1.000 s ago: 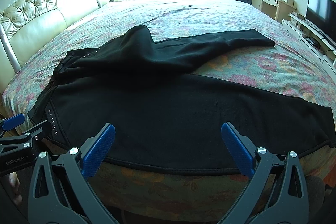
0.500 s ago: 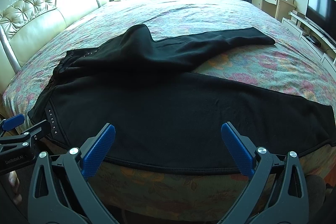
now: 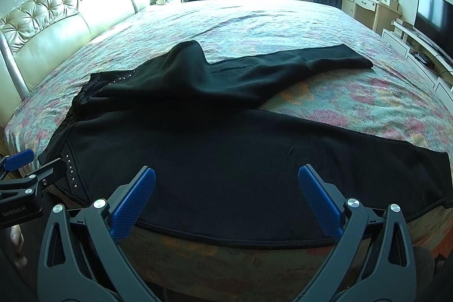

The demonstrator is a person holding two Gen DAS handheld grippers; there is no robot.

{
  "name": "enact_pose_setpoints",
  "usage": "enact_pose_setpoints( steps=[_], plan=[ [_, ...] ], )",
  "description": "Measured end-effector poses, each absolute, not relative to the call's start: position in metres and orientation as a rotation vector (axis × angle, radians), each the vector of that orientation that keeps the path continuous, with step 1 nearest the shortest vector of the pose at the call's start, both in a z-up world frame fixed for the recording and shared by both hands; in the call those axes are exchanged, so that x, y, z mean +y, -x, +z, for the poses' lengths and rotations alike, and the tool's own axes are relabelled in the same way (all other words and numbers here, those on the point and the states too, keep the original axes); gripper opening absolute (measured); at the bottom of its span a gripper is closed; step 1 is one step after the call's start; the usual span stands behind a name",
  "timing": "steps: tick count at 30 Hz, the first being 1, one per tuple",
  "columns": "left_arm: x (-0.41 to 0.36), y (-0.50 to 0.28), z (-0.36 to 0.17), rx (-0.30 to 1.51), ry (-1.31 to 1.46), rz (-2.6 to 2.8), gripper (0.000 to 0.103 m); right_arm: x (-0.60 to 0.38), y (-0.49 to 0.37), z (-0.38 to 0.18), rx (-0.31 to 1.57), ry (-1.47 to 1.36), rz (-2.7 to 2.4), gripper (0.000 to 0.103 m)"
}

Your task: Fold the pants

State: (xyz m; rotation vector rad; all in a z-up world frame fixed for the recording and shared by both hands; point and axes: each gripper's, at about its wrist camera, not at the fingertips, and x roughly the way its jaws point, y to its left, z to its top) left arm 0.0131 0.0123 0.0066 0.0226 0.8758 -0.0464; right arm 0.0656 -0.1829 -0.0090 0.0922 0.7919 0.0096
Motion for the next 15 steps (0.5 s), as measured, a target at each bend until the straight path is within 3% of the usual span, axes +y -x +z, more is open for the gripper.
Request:
enact_pose_setpoints(
  steps=[6, 10, 15],
  plan=[
    [0.031, -0.046, 0.013, 0.91, 0.048, -0.129, 0.097, -0.193, -0.073, 0.024, 0.629, -0.151, 0.043, 0.101],
    [0.056, -0.084, 0.006, 0.985, 0.084, -0.246, 0.097, -0.191, -0.094, 0.03, 0.65, -0.133, 0.064, 0.101],
    [0.118, -0.145, 0.008, 0.955, 0.134, -0.233, 0.097, -0.183, -0.116, 0.022, 0.68, -0.13, 0.084, 0.101]
  ],
)
